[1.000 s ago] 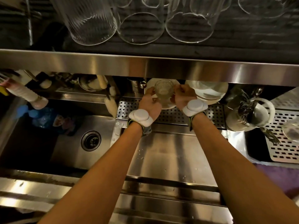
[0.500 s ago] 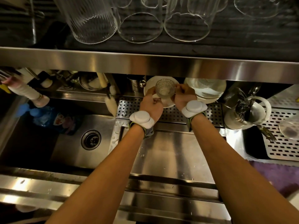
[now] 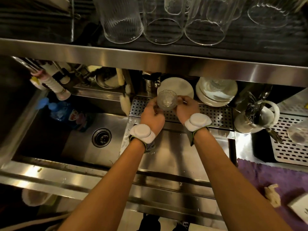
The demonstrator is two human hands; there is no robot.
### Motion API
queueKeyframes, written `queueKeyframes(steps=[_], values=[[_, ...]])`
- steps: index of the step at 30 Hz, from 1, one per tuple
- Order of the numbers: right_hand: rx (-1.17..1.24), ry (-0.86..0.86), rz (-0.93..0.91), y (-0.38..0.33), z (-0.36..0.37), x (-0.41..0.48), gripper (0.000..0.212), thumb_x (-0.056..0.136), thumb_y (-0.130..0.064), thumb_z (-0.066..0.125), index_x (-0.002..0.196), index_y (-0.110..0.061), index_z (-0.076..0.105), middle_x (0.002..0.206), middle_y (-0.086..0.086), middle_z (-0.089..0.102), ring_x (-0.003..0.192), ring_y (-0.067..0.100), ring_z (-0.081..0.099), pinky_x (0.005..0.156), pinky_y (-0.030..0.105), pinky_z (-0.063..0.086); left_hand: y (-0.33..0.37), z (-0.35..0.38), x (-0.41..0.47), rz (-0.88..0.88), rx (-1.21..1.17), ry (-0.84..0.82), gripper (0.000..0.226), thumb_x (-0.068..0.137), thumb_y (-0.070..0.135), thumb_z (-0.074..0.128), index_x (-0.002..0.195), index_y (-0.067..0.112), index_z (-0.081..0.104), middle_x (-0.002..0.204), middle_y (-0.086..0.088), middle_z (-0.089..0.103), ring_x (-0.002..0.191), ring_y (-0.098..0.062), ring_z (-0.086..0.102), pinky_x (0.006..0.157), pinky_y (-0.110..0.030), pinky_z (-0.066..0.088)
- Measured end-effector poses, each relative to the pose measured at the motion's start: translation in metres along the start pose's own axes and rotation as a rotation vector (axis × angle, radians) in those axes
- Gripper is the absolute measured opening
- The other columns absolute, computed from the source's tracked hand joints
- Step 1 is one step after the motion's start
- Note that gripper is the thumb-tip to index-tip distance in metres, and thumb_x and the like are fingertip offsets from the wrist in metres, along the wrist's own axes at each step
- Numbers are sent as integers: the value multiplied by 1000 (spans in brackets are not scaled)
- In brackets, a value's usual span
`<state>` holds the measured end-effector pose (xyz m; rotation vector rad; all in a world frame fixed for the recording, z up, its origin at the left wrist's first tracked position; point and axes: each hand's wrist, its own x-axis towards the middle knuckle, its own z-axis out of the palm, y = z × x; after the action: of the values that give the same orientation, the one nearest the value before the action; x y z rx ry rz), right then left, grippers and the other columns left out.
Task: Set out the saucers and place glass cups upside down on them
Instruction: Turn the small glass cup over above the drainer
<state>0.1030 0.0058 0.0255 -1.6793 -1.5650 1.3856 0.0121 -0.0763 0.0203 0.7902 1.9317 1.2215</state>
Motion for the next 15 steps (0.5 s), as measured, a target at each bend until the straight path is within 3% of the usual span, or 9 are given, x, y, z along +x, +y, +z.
queueKeyframes(steps=[2,5,8,12,15], values=[[25,-29,6,1,9,-6,28,97,-28,53,116,-17,70,121,15,72,115,36,66,101,52,53,-5,-9,-4,6,-6,12,46,92,-1,48,136,13,52,120,-7,67,111,-20,63,99,-26,52],[68,-77,9,2,25,-15,26,96,-29,57,113,-16,70,115,15,74,110,35,68,98,54,55,-12,-26,-8,17,1,46,46,93,-3,47,136,12,52,109,4,63,96,-5,60,77,4,45],[60,-78,0,3,38,-20,23,95,-30,58,110,-16,70,109,14,75,105,34,70,96,53,56,-18,-39,-11,16,27,66,45,93,0,48,135,16,53,109,9,61,92,2,57,72,7,42],[51,-98,-13,3,56,-22,26,97,-24,58,112,-9,70,112,16,74,108,34,69,97,52,55,-25,-53,-9,9,45,80,45,94,0,49,136,17,52,112,10,60,105,-4,55,83,-3,43],[47,-120,0,5,68,-21,27,97,-24,57,116,-9,69,116,17,73,112,35,68,100,53,53,-31,-63,-9,-2,72,81,45,94,0,49,137,15,51,111,9,59,106,-6,54,76,6,39]])
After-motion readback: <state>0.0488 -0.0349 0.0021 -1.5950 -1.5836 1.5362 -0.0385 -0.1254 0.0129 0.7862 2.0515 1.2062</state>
